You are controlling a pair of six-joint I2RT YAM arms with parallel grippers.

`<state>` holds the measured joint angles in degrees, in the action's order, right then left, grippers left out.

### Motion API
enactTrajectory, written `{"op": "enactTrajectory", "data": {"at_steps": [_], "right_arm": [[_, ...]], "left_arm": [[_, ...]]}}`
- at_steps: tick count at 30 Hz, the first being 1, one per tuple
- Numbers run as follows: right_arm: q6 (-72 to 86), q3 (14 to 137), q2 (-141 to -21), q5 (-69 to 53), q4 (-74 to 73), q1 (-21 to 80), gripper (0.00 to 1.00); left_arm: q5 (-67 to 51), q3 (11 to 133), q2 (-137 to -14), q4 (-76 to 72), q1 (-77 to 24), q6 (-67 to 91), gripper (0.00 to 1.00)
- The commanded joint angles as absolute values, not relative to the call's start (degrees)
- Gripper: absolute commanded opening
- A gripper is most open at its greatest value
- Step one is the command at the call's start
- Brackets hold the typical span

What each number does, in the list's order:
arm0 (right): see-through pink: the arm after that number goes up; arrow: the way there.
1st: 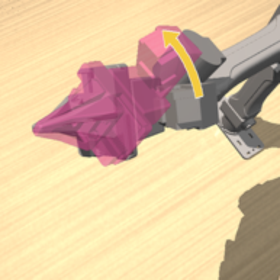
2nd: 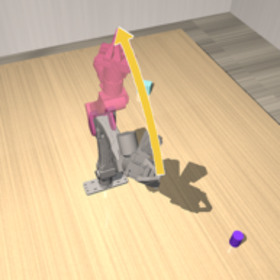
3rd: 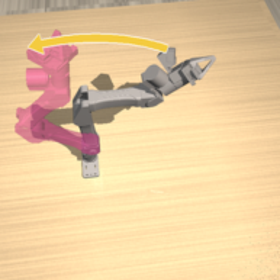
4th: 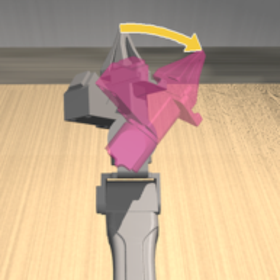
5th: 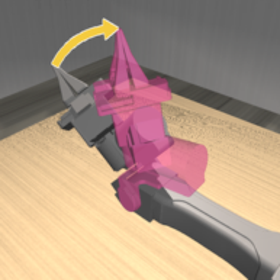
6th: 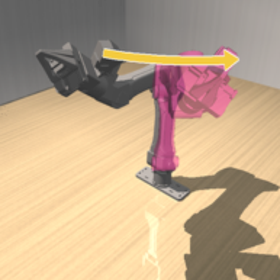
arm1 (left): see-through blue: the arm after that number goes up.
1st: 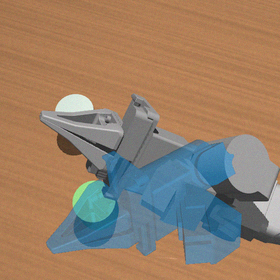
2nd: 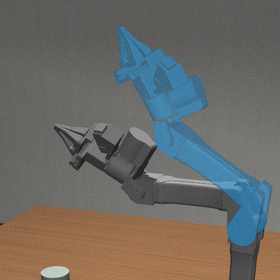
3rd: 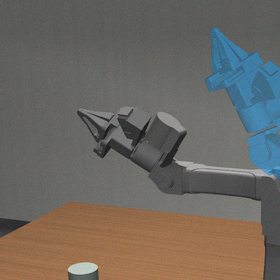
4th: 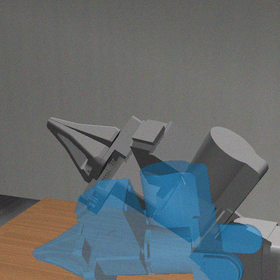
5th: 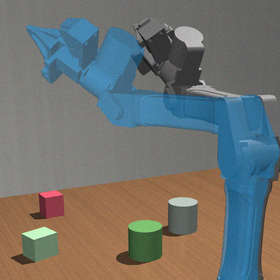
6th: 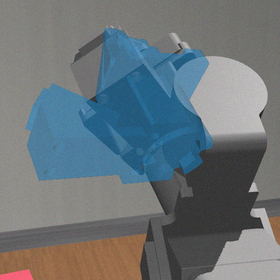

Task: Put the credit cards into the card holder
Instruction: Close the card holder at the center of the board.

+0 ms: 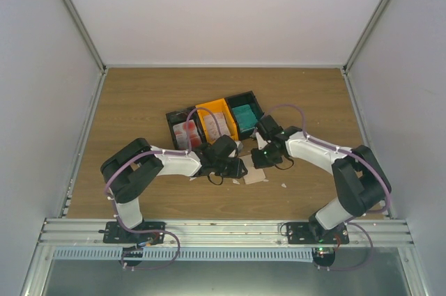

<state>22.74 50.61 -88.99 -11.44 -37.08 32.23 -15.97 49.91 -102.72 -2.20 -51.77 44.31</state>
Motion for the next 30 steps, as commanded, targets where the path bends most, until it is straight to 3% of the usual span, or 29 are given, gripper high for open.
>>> {"op": "enactTrajectory", "data": {"at_steps": [1,30], "right_arm": [[21.63,50.91,-92.00,-10.79,-38.77,33.84,0.01],[22.14,52.11,-98.46,-6.53,-42.98,41.00,0.00]], "left_arm": [[-14.51,48.51,-105.13,-2.06,-52.12,44.32,0.30],[-16.41,46.94,-104.68,-5.14,-50.62,45.34,0.20]]}}
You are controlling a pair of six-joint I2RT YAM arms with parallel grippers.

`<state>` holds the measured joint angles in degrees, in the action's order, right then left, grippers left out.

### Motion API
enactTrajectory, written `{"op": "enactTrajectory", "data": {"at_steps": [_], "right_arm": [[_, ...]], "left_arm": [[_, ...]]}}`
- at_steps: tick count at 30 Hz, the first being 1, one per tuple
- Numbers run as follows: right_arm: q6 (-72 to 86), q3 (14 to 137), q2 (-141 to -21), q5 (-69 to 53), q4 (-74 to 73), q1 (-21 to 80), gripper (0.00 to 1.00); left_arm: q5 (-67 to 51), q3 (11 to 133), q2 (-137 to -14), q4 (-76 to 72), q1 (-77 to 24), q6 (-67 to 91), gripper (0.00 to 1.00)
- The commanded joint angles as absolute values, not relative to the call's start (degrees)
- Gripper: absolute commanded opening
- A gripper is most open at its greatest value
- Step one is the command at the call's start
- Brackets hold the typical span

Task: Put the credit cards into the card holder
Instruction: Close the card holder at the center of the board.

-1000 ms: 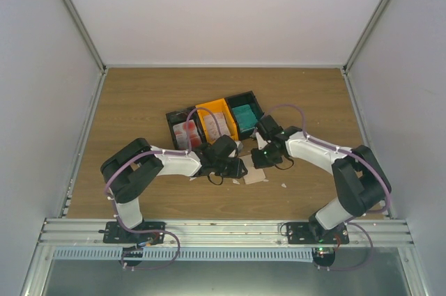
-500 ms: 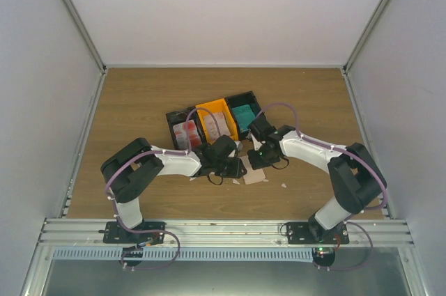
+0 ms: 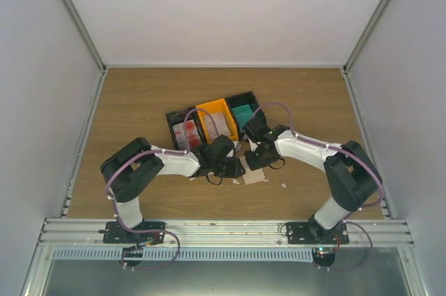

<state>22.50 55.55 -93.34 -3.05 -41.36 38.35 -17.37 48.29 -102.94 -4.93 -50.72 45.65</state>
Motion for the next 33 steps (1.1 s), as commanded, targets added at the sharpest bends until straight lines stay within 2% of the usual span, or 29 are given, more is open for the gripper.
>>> {"op": "enactTrajectory", "data": {"at_steps": [1,13,25,33], "right_arm": [[22.26,51.98,-98.52,-6.55,-42.93,41.16,0.01],[23.40,48.43,-99.94,-10.84,-40.85,43.19,0.00],[27.26,42.41,-98.23,-13.14,-38.58,43.86,0.00],[30.03,45.86,-94.09,-13.11,-37.22,42.51,0.01]], "left_arm": [[-16.39,46.87,-104.68,-5.22,-50.55,45.35,0.19],[-16.18,46.32,-104.37,-5.72,-50.37,45.78,0.14],[-16.48,46.02,-104.26,-6.04,-50.36,45.76,0.14],[-16.43,46.02,-103.89,-5.89,-50.36,45.72,0.14]]}}
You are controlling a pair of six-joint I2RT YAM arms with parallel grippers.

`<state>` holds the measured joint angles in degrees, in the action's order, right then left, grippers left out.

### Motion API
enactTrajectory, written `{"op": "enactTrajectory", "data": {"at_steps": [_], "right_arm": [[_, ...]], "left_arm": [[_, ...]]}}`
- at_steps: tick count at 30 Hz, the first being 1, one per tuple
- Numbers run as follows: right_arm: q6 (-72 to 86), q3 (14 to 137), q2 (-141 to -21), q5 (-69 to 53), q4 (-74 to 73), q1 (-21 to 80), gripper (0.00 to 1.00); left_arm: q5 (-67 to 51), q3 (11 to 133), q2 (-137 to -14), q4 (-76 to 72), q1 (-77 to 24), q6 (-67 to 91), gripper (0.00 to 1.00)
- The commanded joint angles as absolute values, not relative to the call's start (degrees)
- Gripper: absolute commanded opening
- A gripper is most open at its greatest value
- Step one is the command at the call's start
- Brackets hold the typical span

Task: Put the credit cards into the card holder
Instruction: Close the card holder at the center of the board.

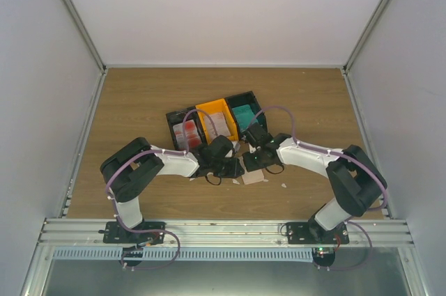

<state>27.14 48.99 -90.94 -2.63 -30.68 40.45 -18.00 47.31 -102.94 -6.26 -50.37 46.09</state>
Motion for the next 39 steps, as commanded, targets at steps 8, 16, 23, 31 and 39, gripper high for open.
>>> {"op": "enactTrajectory", "data": {"at_steps": [8,16,23,31,39], "right_arm": [[30.51,46.61,-87.16,-18.17,-34.37,36.49,0.00],[31.66,41.73,-83.97,-22.01,-28.71,33.17,0.01],[32.22,40.73,-79.04,-15.62,-28.60,32.01,0.00],[29.94,32.08,-71.56,-9.99,-18.07,32.07,0.01],[28.57,26.67,-69.17,-12.89,-12.02,32.88,0.01]], "left_arm": [[-17.83,46.34,-104.42,-7.09,-50.36,45.83,0.25],[-17.83,47.07,-105.73,-6.82,-50.36,46.09,0.22],[-18.33,45.98,-105.12,-6.97,-51.07,46.11,0.24],[-16.03,43.68,-102.18,-7.10,-52.83,47.30,0.29],[-15.47,41.75,-102.93,-10.47,-55.34,49.12,0.29]]}}
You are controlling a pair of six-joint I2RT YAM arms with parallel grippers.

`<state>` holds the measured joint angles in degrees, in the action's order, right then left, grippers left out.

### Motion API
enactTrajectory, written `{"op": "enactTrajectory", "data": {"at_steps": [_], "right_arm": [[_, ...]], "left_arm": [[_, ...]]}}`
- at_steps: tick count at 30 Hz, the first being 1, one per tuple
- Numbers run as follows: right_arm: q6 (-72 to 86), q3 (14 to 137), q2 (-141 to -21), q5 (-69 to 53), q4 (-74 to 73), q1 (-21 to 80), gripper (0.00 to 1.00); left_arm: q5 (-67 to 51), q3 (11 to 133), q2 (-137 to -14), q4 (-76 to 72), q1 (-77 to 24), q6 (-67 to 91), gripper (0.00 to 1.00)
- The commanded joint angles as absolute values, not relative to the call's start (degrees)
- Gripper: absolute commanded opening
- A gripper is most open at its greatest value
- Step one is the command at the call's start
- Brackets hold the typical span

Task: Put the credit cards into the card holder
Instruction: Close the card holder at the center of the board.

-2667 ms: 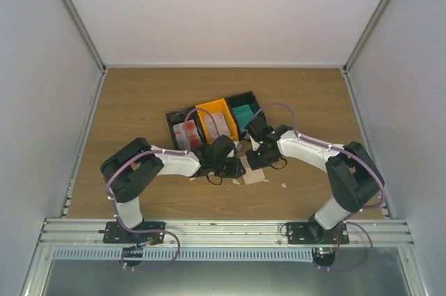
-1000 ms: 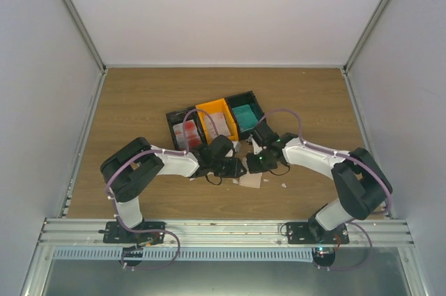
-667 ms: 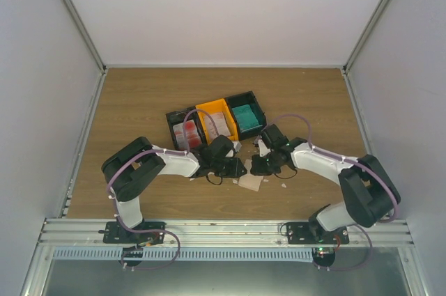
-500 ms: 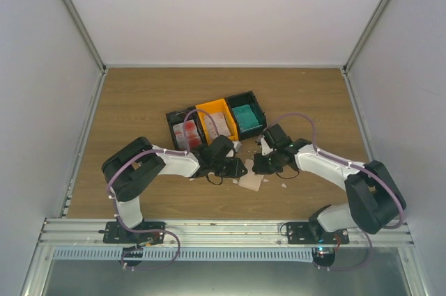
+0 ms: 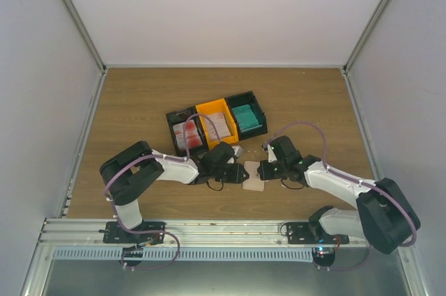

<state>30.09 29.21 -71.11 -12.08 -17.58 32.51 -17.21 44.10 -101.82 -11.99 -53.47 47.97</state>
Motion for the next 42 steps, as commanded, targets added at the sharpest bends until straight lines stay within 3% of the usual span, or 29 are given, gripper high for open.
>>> {"op": "enactTrajectory", "data": {"at_steps": [1,11,42], "right_arm": [[28.63,26.01,-68.50,-13.71,-10.90,32.87,0.00],[30.40,23.08,-63.38,-12.58,-12.38,32.95,0.00],[33.48,19.64,-64.32,-13.26,-13.24,34.79,0.01]], "left_arm": [[-15.38,41.81,-103.20,-10.86,-55.71,49.26,0.29],[-10.12,41.75,-103.80,-10.70,-58.02,50.86,0.22],[-7.53,42.26,-105.07,-8.66,-58.67,51.99,0.21]]}}
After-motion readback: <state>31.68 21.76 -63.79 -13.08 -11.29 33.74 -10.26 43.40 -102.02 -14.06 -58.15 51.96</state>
